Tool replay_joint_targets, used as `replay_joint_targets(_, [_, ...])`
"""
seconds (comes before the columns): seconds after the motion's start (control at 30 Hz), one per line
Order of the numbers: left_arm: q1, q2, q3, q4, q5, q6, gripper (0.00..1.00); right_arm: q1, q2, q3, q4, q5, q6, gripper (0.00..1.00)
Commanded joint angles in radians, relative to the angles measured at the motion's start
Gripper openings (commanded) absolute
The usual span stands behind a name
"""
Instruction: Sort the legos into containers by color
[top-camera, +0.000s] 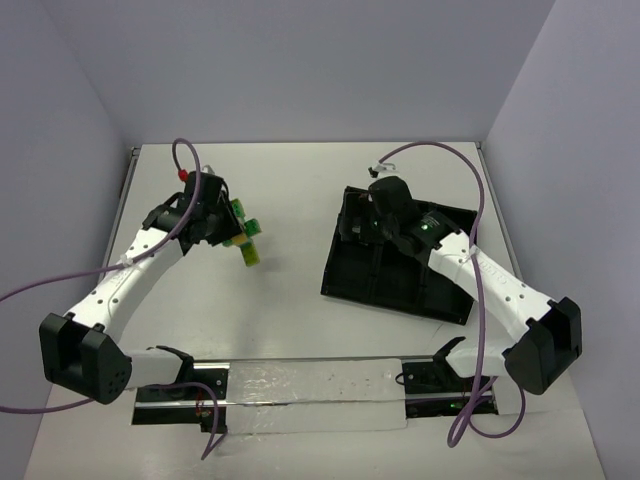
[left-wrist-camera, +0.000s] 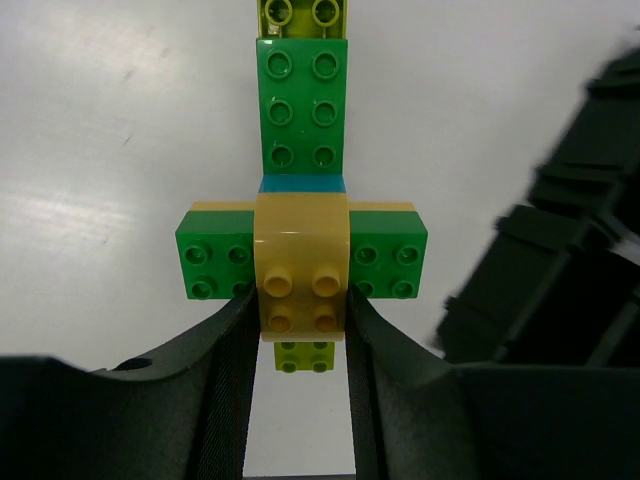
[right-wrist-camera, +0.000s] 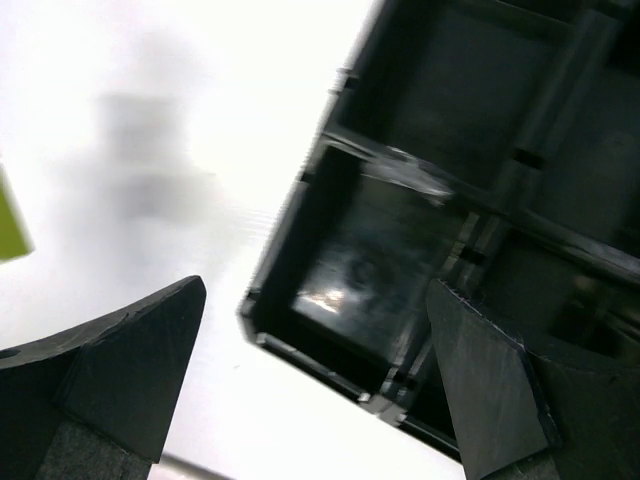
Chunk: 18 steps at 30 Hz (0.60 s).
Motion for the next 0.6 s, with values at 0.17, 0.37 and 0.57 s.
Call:
replay_joint_targets(0.17, [-0.004,-0.024,0.056,0.178,0.288,0.093,0.0,0.028,0.082,0.186,0.137,-0.312,0.046,0.96])
replay_joint_targets(0.37, [-0.004,-0.027,0.023,0.249,0.358,0.047,0.0,0.096,0.218,0.252,0.232,-0.384,0.1,0.96])
replay_joint_targets(0.57, [-0.004,-0.026,0.023,0.254,0.381,0.043,0.0,0.126,0.323,0.324,0.271,-0.452,0.111,0.96])
